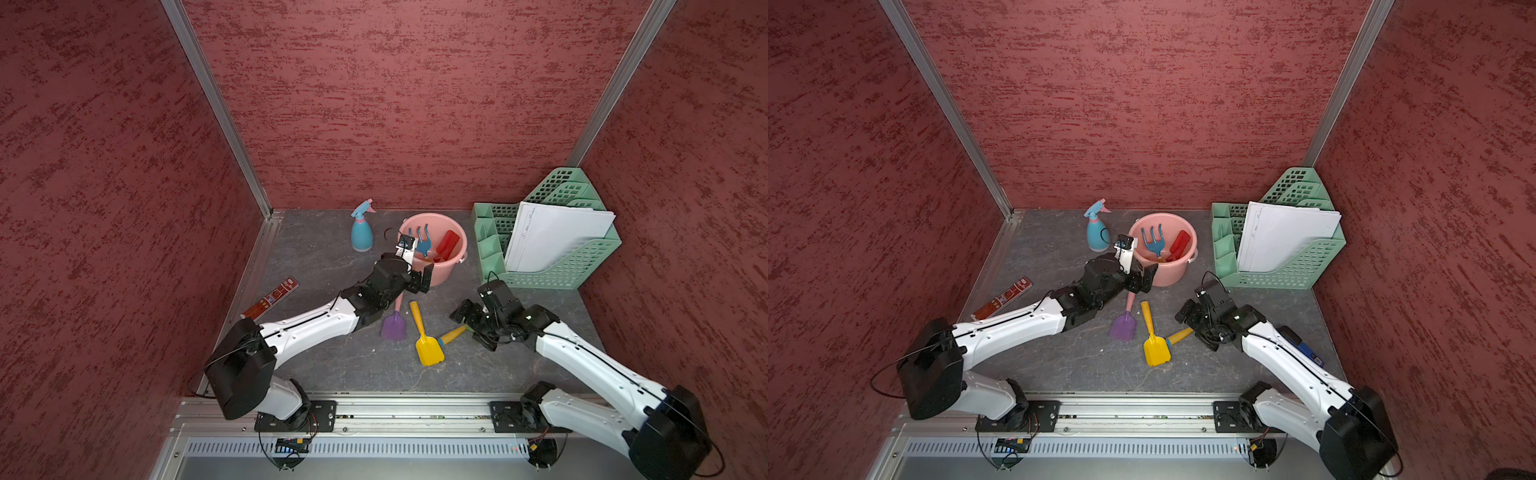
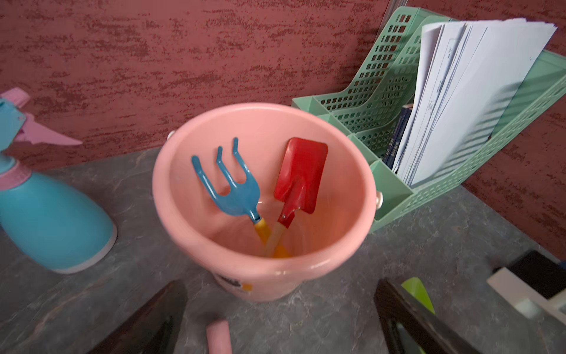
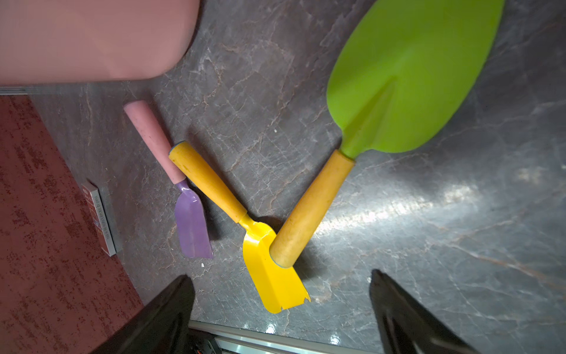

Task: Organize the gardening tools
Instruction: Place the gardening tool in the container, then pick up the gardening tool from the center of the board.

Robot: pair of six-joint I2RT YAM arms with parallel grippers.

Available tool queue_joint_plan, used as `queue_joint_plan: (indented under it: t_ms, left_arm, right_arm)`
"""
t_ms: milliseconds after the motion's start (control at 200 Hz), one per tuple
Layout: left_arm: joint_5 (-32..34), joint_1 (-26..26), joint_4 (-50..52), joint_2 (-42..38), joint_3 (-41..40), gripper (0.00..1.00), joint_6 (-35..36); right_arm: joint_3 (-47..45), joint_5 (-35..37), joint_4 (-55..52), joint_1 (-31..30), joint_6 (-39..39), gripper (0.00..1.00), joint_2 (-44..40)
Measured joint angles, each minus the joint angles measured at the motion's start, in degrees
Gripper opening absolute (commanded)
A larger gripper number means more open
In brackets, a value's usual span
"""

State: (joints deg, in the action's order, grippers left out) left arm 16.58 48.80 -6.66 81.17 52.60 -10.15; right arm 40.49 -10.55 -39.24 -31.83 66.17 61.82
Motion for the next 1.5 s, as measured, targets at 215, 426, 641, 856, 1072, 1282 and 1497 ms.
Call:
queue_joint_plan:
  t_ms: [215,426,641,856,1072,1282,1497]
  left_arm:
    - [1.8,1.4,6.5,-9.6,-8.1,1.0,-4.5]
    - [0.8,1.3,10.6,-20.0,-14.1,1.0,-8.4]
    - [-1.4,1.3,14.4,-25.2,-17.4,1.0,-11.0]
    - [-1.5,1.2,16.1,-27.8,-20.2,1.0,-12.6]
    - [-1.5,1.0,16.2,-27.8,-20.3,1.0,-12.6]
    - [-1.5,0.5,16.2,-27.8,-20.3,1.0,-12.6]
    - [-1.5,0.4,16.1,-27.6,-20.3,1.0,-12.6]
  right_arm:
    - [0.6,-0.4,-0.2,0.0,2.7,0.78,8.4]
    - [5.1,-0.3,-0.8,0.0,2.7,0.65,15.8]
    - [6.8,-0.3,-0.8,0.0,2.9,0.54,20.6]
    - [7.1,-0.3,-0.5,0.0,3.5,0.46,24.9]
    - [9.3,-0.3,-0.2,0.0,4.0,0.32,28.7]
    - [9.7,-0.4,0.2,0.0,4.6,0.05,29.5]
    - [9.7,0.2,0.0,0.0,5.2,0.0,28.5]
